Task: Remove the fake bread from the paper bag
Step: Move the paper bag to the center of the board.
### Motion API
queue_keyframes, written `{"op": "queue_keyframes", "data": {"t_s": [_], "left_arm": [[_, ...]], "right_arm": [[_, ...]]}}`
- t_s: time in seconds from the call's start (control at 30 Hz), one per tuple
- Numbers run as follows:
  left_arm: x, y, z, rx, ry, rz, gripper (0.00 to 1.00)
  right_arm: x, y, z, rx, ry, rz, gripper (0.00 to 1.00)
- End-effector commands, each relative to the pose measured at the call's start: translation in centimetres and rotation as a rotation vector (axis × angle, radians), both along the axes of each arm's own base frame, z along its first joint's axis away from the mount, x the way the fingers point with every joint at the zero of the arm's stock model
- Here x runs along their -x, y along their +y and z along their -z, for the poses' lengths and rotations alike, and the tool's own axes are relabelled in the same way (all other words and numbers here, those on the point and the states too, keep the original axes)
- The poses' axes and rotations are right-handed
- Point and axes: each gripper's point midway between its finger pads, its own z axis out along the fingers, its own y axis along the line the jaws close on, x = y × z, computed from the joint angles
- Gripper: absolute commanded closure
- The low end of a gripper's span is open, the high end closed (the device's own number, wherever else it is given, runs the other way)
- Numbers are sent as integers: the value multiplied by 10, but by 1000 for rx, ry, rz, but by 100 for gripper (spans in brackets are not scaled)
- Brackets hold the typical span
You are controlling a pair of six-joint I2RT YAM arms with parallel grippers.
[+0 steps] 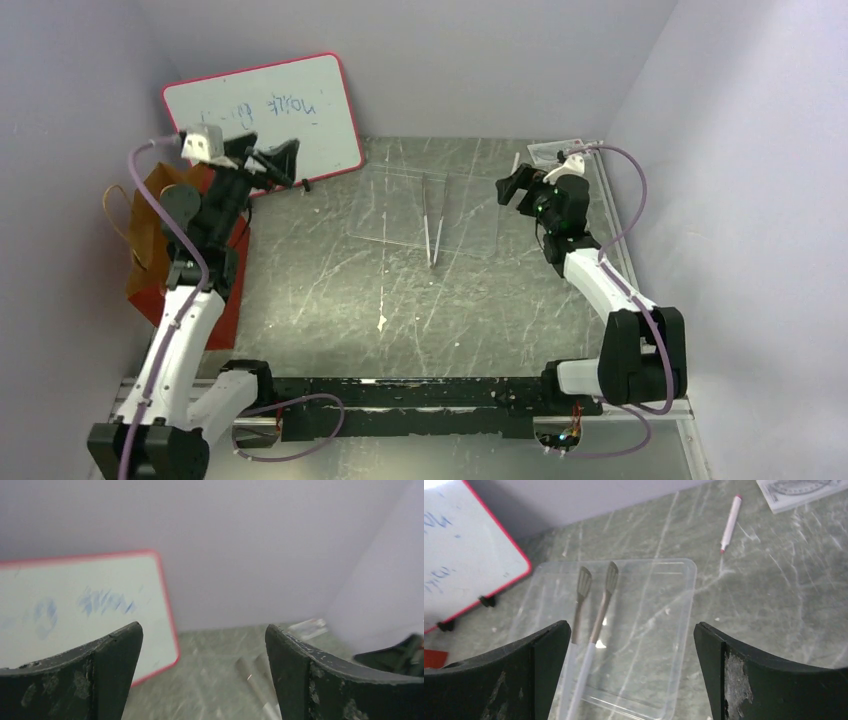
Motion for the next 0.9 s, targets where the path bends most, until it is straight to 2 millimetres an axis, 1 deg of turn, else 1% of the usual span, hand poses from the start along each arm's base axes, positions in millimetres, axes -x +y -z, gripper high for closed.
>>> {"op": "queue_keyframes", "data": {"t_s": [0.0,0.03,0.07,0.1,0.13,0.17,0.2,0.23,0.27,0.3,0.33,0.37,0.4,0.43,0.47,0.5,0.57,0.63,0.7,0.77,0.83,0.87], "left_arm": [[11,-43,-99,-13,-183,113,3],[12,-55,-120,-21,-232,154,3],[18,-67,-146,-23,-294,208,3],[15,-81,-157,-23,-330,287,3],[17,-93,-169,5,-365,371,3],[21,-103,-181,54,-385,459,3],[24,-109,-192,95,-395,526,3],[24,-114,-201,128,-387,595,3],[28,-120,-212,101,-377,669,3],[19,-119,-228,82,-343,661,3],[-3,-113,-234,54,-255,552,3],[-26,-106,-219,8,-123,388,3],[-33,-94,-219,-37,-108,238,3],[-38,-74,-219,-29,-81,98,3],[-40,-49,-216,-3,-46,-46,3],[-39,-23,-213,17,-15,-179,3],[-30,23,-201,32,48,-420,3],[-19,60,-184,31,116,-626,3],[-4,85,-174,5,149,-765,3],[11,102,-168,-6,171,-859,3],[23,113,-166,-33,197,-918,3],[25,115,-163,-55,215,-919,4]], "right_arm": [[-3,10,-49,-133,-105,-6,0],[-5,9,-51,-201,-112,30,0],[-5,11,-52,-290,-129,34,0],[-2,21,-60,-351,-195,-55,1],[1,29,-72,-418,-288,-127,7],[2,34,-78,-493,-323,-171,16],[-2,40,-79,-535,-312,-204,23],[-9,46,-76,-518,-279,-236,23],[-17,53,-68,-464,-225,-230,15],[-24,58,-58,-390,-166,-184,11],[-28,62,-48,-273,-142,-127,11],[-30,68,-41,-203,-113,-87,10],[-32,75,-34,-156,-77,-65,9],[-32,81,-15,-108,0,-39,9],[-34,89,-14,-72,19,-29,9],[-29,101,-8,-32,40,-26,8],[-21,113,2,9,71,0,7],[-15,135,-5,11,66,-14,7],[-5,158,-6,48,66,-29,7],[3,179,-4,85,70,-55,6],[11,200,-3,96,71,-90,6],[15,208,-3,95,72,-101,6]]}}
